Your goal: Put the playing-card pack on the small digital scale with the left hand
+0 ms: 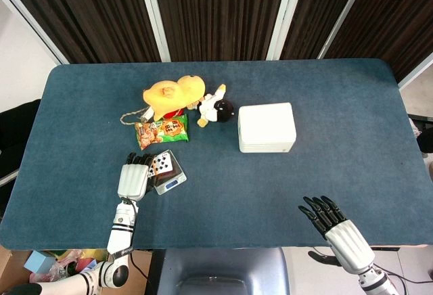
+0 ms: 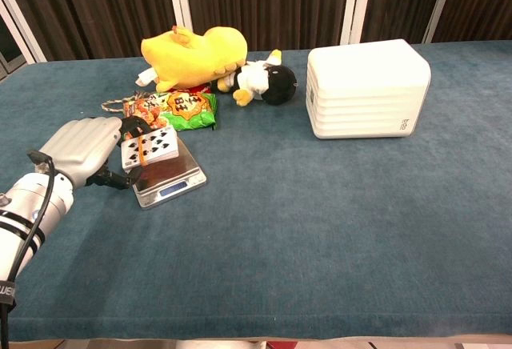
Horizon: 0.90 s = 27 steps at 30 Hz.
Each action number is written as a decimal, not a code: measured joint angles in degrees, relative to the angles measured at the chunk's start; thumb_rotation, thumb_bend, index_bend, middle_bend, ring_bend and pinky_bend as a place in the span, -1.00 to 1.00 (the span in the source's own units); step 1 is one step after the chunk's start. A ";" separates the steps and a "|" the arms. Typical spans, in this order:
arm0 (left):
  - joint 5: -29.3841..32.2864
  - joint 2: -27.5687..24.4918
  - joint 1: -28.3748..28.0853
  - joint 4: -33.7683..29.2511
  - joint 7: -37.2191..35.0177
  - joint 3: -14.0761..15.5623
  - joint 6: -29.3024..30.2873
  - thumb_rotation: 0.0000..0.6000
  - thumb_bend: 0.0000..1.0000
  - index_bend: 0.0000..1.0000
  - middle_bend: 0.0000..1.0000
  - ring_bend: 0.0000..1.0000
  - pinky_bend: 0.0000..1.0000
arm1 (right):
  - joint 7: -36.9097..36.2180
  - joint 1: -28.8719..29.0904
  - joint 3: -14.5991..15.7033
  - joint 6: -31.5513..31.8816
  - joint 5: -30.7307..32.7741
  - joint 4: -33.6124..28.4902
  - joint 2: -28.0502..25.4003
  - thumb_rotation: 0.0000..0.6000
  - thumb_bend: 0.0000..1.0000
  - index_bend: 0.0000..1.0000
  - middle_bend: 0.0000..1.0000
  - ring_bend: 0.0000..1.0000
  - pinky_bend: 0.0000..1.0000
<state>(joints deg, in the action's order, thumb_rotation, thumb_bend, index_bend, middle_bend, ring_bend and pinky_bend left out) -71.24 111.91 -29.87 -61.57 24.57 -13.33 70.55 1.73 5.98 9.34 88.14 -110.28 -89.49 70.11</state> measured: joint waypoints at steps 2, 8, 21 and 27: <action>-0.33 -0.45 -0.04 -0.74 -1.47 0.14 -0.11 1.00 -0.09 -0.24 -0.38 -0.58 -0.78 | 0.02 0.01 0.01 -0.07 -0.03 0.02 0.02 1.00 -0.74 -1.00 -1.00 -1.00 -1.00; -0.83 -1.63 -0.15 -2.48 -3.47 0.47 -0.74 1.00 -0.20 -0.49 -0.67 -0.83 -0.83 | 0.25 0.00 0.04 -0.16 -0.08 -0.01 0.07 1.00 -0.74 -1.00 -1.00 -1.00 -1.00; 0.96 -5.78 0.02 -9.29 -2.43 1.61 -3.90 1.00 -0.27 -0.72 -1.00 -1.00 -0.87 | 0.77 0.03 0.12 -0.27 -0.35 0.09 -0.12 1.00 -0.74 -1.00 -1.00 -1.00 -1.00; -2.12 -10.22 1.11 -14.55 -4.54 2.63 -1.38 1.00 -0.29 -0.73 -1.00 -1.00 -0.88 | 1.17 -0.04 0.03 -0.23 -0.31 0.21 -0.08 1.00 -0.74 -1.00 -1.00 -1.00 -1.00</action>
<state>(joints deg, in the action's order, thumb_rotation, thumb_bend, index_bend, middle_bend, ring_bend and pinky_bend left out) -73.36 101.69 -28.76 -76.13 20.03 -10.70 69.17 2.90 5.94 9.37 87.91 -110.59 -89.28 70.02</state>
